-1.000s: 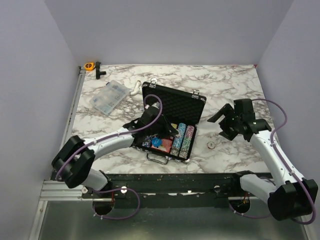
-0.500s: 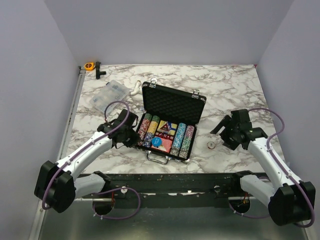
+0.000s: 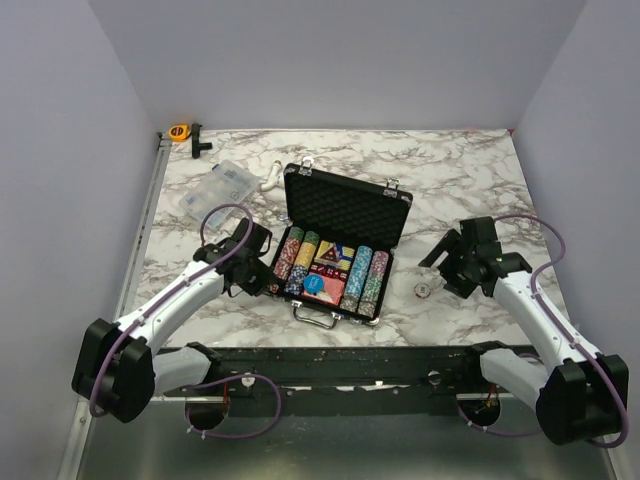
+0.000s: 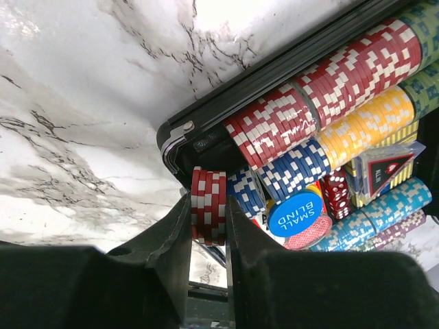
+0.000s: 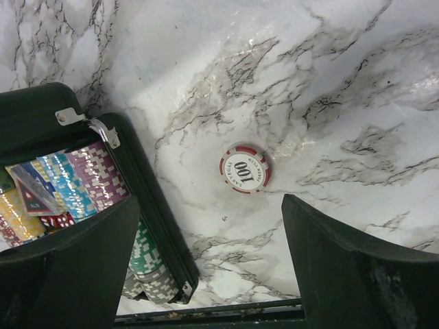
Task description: Pack up texas hold em set
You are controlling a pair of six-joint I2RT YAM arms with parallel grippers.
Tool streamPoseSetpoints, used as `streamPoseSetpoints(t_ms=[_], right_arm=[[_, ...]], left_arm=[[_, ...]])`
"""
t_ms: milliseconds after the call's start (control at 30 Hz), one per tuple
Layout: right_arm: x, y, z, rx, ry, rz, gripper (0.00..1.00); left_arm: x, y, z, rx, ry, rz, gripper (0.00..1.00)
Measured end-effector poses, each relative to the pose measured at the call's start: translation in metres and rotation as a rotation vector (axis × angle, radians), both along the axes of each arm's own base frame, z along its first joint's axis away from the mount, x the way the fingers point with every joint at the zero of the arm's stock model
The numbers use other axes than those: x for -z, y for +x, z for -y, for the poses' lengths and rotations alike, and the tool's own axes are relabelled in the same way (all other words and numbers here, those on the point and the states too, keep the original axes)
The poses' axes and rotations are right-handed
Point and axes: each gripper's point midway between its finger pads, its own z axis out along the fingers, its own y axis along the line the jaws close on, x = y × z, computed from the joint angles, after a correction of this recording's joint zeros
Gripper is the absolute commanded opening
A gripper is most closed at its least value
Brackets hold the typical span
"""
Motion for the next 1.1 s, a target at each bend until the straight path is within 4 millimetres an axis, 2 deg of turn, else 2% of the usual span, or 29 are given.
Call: streamPoseSetpoints(t_ms=[300,467,767,833,967,1100], right_arm=[[0.003,0.003,-0.002,-0.008,0.006,-0.007,0.86],[0.007,0.0,-0.004,-0.015,0.017,-0.019,0.86],[0.009,-0.001,-0.005,-0.018,0.021,-0.02,0.86],[0.009,-0.001,-0.005,-0.018,0.021,-0.019,0.86],[0.01,-0.001,-0.005,-0.019,0.021,-0.02,0.86],[0.012,-0.001,-0.005,-0.025,0.018,-0.024,0.86]], left_arm=[[-0.015,0.0,-0.003,-0.019,-0.019,0.047,0.0],[-0.013,0.003,-0.001,-0.046,-0.048,0.035,0.0],[0.004,0.01,0.006,-0.072,-0.072,0.001,0.0],[0.006,0.011,0.006,-0.083,-0.079,0.003,0.09],[0.008,0.012,0.006,-0.091,-0.086,0.005,0.19],[0.009,0.013,0.006,-0.093,-0.087,0.005,0.22]])
